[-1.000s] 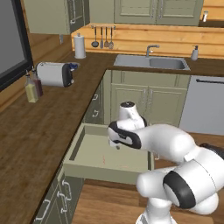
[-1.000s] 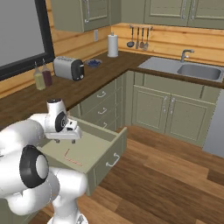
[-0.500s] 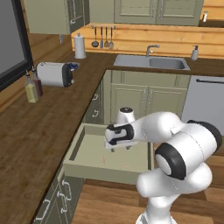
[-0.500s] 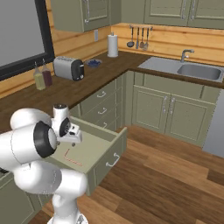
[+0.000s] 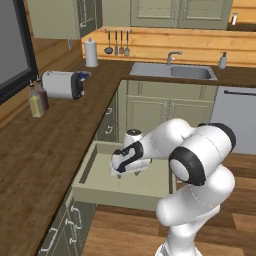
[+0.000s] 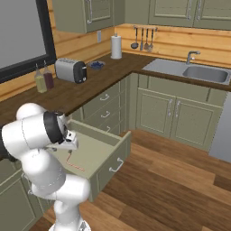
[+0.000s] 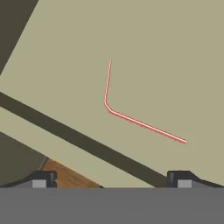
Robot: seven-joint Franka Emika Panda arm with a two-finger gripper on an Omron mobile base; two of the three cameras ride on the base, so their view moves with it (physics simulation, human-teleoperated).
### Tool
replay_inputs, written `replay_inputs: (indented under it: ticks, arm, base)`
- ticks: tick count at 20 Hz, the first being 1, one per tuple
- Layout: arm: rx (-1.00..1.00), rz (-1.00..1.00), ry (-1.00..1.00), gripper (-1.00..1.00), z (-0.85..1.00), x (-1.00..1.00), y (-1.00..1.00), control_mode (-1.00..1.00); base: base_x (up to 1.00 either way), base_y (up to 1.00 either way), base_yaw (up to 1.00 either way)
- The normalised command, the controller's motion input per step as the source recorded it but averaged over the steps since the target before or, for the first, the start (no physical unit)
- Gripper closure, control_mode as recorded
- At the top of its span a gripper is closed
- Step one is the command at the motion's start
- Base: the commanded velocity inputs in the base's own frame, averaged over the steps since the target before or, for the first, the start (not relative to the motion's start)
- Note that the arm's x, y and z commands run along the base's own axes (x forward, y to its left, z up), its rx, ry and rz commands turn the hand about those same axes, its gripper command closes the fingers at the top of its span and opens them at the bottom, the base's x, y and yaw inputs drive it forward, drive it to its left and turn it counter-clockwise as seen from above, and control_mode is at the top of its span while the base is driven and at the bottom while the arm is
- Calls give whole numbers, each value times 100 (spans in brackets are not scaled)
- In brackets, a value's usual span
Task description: Take a straw from the drawer in front and place it inside the glass cup on the dining counter.
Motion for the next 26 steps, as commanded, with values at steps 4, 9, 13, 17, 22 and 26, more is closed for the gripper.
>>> replay_inputs:
  ticks: [4,9,13,17,22,26]
  arm:
    - [0,0,0,-100,-26,37,17,-100]
    - [2,0,1,-100,-25,52,0,-100]
    - [1,0,4,-100,-28,47,0,-100]
    - [0,0,4,-100,-35,31,0,-100]
    - [0,0,1,-100,-39,13,0,-100]
    - [0,0,0,-100,-32,0,1,-100]
  base:
    - [0,0,0]
    - [0,0,0]
    - [0,0,0]
    - [0,0,0]
    - [0,0,0]
    - [0,0,0]
